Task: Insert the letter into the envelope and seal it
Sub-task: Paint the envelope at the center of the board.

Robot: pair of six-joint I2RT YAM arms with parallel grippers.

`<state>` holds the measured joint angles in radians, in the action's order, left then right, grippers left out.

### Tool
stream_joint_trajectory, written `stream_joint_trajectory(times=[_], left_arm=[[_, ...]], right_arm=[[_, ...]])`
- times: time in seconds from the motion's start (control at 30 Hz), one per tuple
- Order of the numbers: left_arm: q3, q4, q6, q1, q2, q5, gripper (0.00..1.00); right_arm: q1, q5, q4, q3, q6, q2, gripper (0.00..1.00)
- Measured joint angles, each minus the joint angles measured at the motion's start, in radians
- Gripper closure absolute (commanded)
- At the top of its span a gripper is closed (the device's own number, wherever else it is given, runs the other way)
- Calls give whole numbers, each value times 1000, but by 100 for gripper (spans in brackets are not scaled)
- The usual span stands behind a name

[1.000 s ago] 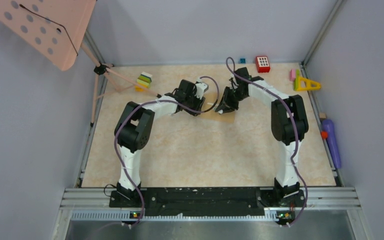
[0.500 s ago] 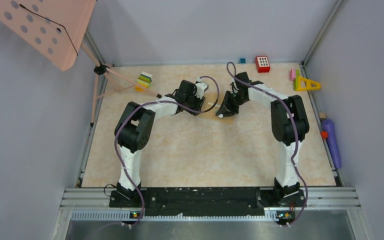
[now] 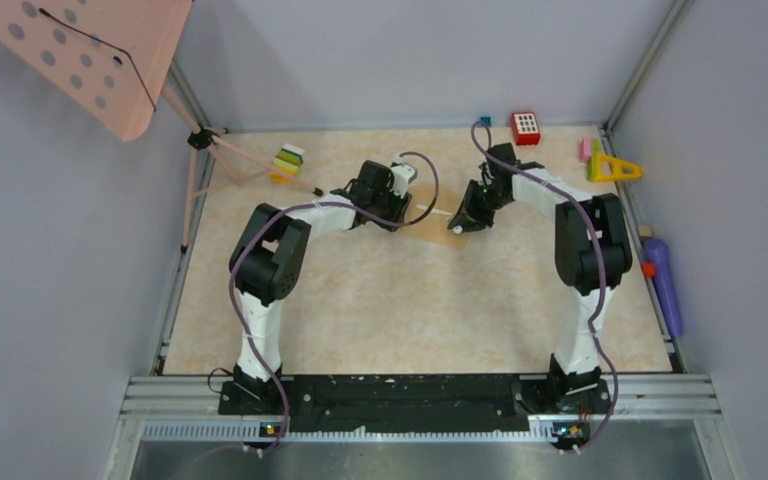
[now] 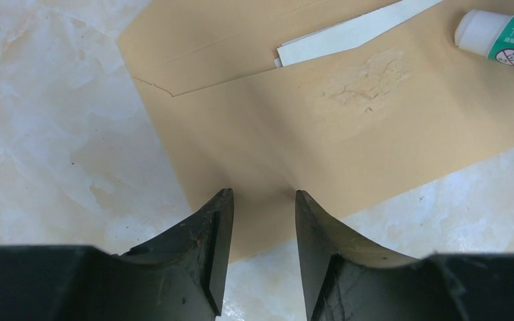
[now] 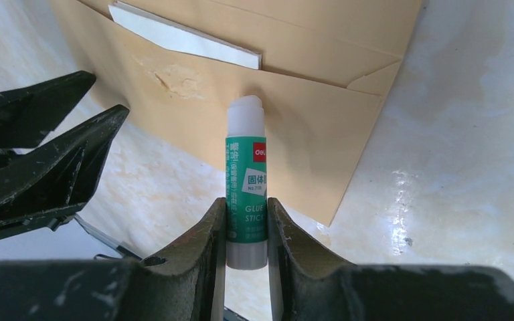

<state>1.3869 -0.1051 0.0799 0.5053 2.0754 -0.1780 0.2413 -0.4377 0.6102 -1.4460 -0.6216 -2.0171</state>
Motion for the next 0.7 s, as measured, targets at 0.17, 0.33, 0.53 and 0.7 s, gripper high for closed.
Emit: stream_joint_trajectory(times=[0.17,0.33,0.53,0.7], left_arm=[[-1,0,-2,0,-3,-35,42],[15,-72,0,-5,-18,-95,39],[89,-214,-1,-28,-79,-165,38],[216,-272,-10,-47,-135,-178,38]], right_arm=[[10,-19,14,-27,84,0,100],[21,-70,-19,-41,206,15,100],[25,-162,-63,-20,375,68,100],[56,-185,-99,47,505,124,100]])
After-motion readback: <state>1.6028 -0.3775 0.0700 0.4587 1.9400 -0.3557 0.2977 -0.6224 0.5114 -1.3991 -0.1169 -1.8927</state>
